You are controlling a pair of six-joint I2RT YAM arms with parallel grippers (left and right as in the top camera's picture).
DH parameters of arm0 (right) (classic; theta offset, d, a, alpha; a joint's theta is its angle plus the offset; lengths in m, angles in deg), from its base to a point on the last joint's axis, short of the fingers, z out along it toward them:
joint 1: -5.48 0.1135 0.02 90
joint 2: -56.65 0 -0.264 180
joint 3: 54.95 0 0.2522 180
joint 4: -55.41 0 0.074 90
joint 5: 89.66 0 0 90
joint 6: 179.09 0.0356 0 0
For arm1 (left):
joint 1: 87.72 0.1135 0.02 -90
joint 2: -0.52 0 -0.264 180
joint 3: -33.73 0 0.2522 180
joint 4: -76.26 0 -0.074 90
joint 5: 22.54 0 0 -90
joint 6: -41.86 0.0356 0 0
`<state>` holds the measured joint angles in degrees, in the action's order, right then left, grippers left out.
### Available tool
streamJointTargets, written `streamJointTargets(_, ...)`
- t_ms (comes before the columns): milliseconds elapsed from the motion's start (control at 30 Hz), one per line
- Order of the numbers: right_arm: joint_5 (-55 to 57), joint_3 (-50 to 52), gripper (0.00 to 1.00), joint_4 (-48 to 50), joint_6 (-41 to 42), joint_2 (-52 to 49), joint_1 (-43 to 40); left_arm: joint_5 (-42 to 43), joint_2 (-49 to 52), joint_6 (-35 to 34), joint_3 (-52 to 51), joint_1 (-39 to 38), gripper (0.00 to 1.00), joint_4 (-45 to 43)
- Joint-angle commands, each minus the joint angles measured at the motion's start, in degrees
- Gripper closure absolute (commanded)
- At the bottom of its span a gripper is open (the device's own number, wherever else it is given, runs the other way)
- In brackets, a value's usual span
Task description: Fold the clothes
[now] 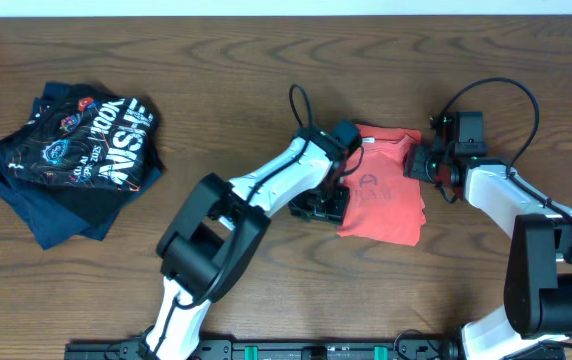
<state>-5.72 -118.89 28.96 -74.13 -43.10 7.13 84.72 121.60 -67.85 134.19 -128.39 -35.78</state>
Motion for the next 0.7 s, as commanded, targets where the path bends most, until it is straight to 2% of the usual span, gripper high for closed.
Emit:
streamJointTargets(0,3.7,-0.2,0.38,-1.9,-1.4,3.5,-0.6,-7.8,-5.8,0.1,-0.1,2.5,0.38,-0.9)
streamJointTargets(33,4.6,-0.4,0.37,-2.8,-1.6,4.9,-0.9,-7.8,-7.0,1.5,-0.1,3.4,0.34,-2.2)
streamJointTargets(100,6.2,-0.5,0.35,-5.3,-1.8,8.8,-1.5,-6.6,-9.4,4.6,-0.1,5.8,0.22,-5.9)
streamJointTargets(200,6.3,-0.5,0.28,-9.2,-2.9,14.8,-2.4,0.0,-10.9,9.5,-0.1,10.0,0.08,-11.8)
streamJointTargets(300,5.7,-0.5,0.09,-14.2,-4.5,20.6,-3.0,7.2,-10.4,11.2,-0.1,14.3,0.06,-16.2)
streamJointTargets(367,5.4,-0.5,0.01,-18.1,-5.3,24.2,-3.4,12.5,-9.1,11.6,-0.1,17.2,0.06,-19.3)
streamJointTargets(500,4.7,-0.5,0.01,-25.1,-5.6,28.7,-3.6,20.6,-5.7,12.5,-0.1,20.5,0.06,-24.3)
streamJointTargets(667,3.9,-0.5,0.01,-31.4,-5.6,30.5,-3.6,26.8,-1.4,15.2,-0.1,20.2,0.06,-29.1)
